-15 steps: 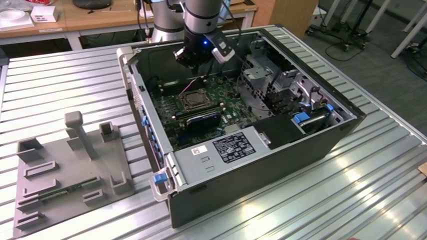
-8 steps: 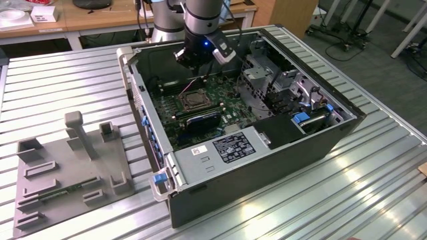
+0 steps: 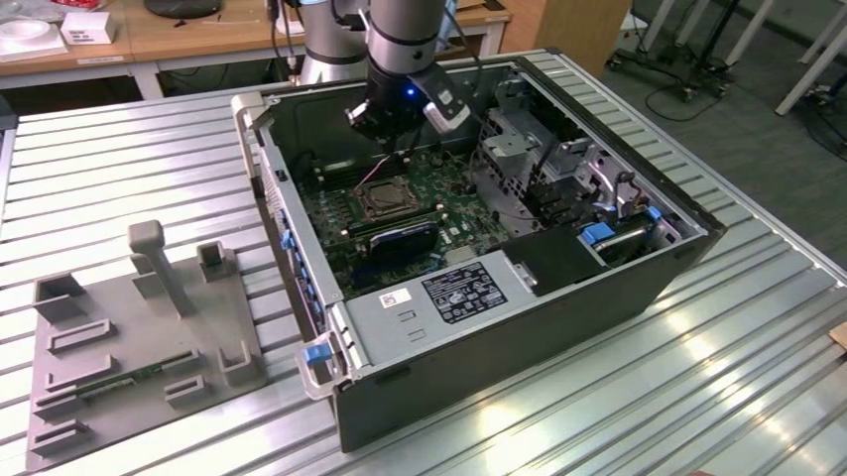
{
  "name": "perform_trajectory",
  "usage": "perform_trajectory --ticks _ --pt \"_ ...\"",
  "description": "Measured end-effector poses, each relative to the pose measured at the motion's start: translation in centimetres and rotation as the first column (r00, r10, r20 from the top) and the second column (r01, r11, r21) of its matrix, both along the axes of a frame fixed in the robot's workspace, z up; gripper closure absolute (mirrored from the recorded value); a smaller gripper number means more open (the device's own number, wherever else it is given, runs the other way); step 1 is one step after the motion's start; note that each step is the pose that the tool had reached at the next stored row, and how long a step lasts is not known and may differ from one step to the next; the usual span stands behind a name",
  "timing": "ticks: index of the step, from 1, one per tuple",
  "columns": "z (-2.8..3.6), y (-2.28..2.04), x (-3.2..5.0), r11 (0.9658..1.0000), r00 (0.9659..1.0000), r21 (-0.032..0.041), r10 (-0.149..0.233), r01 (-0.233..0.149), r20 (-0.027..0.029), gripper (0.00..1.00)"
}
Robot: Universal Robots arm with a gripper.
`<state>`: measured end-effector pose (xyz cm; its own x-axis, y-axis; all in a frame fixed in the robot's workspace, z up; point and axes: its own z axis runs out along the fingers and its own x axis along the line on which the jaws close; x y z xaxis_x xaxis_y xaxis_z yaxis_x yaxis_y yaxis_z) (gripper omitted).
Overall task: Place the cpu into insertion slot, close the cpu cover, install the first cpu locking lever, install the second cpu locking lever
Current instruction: 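Install the first cpu locking lever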
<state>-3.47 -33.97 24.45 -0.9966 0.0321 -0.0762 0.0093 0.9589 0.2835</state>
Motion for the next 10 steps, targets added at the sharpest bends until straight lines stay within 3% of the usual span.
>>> perform_trajectory --ticks 10 --pt "-0.70 -0.18 -0.67 1.0000 1.0000 -0.0001 0.000 0.000 -0.0001 0.89"
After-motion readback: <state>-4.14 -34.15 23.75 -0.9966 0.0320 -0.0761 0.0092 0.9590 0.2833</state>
